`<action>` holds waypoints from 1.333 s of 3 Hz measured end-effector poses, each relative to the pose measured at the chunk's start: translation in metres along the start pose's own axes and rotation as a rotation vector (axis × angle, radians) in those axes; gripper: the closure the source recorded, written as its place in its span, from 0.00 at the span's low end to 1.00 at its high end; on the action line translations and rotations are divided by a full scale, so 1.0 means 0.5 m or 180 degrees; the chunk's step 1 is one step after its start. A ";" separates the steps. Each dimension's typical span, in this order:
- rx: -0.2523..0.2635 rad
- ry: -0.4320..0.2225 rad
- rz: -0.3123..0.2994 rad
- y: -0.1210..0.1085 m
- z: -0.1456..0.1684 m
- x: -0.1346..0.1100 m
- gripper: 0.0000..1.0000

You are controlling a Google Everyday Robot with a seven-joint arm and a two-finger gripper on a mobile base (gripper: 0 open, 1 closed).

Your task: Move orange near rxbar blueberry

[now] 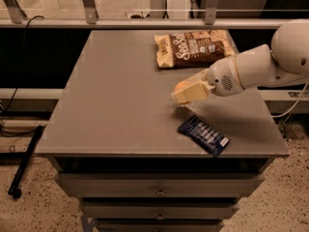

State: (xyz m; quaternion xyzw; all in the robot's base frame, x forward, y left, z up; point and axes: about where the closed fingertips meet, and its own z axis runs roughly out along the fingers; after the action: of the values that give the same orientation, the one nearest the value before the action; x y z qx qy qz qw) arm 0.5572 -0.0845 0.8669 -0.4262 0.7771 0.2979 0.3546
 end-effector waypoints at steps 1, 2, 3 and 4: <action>-0.0006 0.0032 -0.0093 0.023 0.004 0.013 0.75; 0.0025 0.0009 -0.0182 0.033 0.013 0.025 0.50; 0.0061 0.0004 -0.0204 0.036 0.017 0.043 0.27; 0.0077 -0.0006 -0.0207 0.041 0.019 0.054 0.05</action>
Offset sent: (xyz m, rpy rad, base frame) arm -0.0218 0.0051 -0.0179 -0.0278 -0.0775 0.0250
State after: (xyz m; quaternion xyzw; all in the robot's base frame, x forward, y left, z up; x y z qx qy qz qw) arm 0.5317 -0.0799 0.8428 -0.4467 0.7660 0.2772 0.3699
